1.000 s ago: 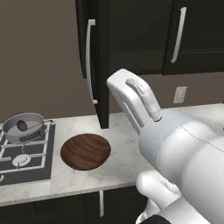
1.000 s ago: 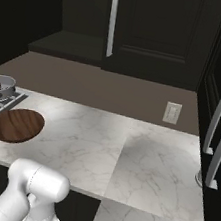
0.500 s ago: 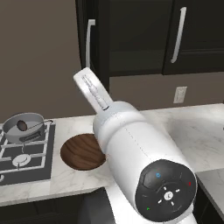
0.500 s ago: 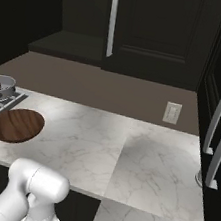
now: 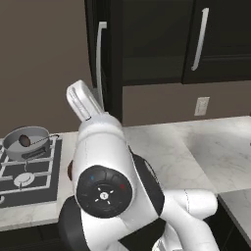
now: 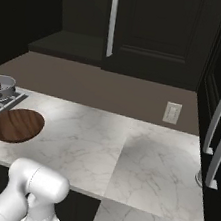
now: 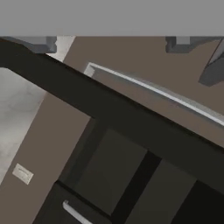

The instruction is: Open the cabinet and move the ladle to the pot. Then close the cabinet.

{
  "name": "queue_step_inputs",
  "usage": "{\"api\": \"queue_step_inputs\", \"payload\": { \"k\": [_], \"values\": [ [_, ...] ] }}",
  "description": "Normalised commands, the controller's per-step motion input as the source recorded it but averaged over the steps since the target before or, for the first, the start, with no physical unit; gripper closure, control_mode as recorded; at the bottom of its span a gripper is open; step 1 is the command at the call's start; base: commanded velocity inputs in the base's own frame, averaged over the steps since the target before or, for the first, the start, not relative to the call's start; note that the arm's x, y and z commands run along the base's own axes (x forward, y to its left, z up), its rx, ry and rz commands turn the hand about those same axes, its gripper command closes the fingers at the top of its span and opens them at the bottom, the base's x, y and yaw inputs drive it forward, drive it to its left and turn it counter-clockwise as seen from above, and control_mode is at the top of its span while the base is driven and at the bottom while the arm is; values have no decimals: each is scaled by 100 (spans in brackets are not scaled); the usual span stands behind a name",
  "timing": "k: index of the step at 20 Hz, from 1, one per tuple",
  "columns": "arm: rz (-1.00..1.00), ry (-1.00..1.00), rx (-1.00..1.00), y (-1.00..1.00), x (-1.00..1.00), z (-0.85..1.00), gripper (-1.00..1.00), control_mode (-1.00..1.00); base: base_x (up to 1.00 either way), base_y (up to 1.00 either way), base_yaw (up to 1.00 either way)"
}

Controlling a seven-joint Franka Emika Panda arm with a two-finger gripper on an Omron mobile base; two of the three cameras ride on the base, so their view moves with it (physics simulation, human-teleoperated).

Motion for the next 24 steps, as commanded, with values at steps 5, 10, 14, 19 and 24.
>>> {"api": "queue_step_inputs", "payload": {
  "k": [5, 10, 14, 19, 24],
  "values": [
    [-16, 0, -1, 9, 41, -5, -100, -100, 0, 0, 0],
    [-24, -9, -4, 1, 4, 0, -100, -100, 0, 0, 0],
    [-26, -3, -1, 0, 4, 0, -100, -100, 0, 0, 0],
    [-21, 0, 0, -12, 18, 0, -100, -100, 0, 0, 0],
    [-16, 0, 0, -20, 23, 1, -100, -100, 0, 0, 0]
  ]
}}
